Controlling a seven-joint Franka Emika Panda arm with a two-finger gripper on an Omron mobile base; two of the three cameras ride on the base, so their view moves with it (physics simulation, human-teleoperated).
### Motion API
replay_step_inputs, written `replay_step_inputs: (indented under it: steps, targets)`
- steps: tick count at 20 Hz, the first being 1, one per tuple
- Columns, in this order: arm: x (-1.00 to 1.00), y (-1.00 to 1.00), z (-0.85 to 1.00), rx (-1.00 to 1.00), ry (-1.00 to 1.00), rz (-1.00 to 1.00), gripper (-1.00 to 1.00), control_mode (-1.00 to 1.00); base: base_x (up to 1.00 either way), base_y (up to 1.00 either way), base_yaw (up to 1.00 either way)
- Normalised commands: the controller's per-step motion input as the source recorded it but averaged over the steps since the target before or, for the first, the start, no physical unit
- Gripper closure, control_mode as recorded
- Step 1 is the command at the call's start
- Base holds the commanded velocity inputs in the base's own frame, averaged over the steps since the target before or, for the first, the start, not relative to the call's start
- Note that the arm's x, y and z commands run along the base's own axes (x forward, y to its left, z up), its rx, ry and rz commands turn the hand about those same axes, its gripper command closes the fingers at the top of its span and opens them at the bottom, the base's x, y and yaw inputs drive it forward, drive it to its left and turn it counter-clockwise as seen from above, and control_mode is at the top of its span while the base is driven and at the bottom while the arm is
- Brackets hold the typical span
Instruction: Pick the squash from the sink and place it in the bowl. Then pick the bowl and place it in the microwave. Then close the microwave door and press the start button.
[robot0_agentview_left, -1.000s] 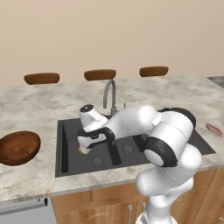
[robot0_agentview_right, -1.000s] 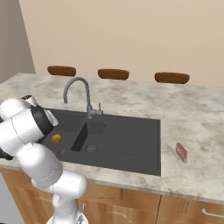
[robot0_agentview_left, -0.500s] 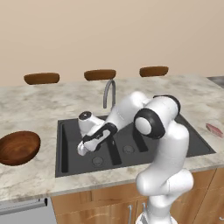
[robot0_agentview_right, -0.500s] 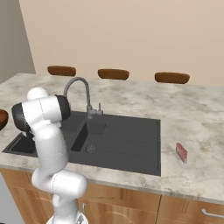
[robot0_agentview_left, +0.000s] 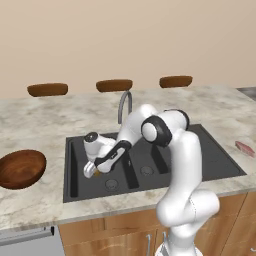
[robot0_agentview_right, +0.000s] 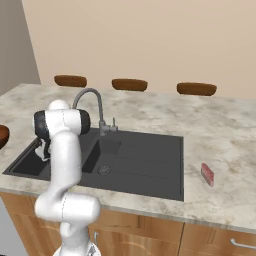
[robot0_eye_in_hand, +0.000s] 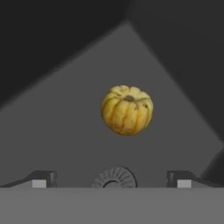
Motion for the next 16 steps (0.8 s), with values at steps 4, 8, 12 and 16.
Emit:
replay_step_inputs:
  steps: [4,8,12,16]
  targets:
    - [0.52,0.12,-0.43,0.00,0.00,0.00,-1.00,-1.00,0.00,0.00,0.00]
    - [0.63,0.11,-0.39,0.00,0.00,0.00,-1.00,-1.00,0.00,0.00,0.00]
    - [0.61,0.06,-0.36,0.00,0.00,0.00,-1.00,-1.00,0.00,0.00,0.00]
    - [0.27,0.00,-0.37,0.00,0.01,0.00,-1.00,-1.00,0.00,0.00,0.00]
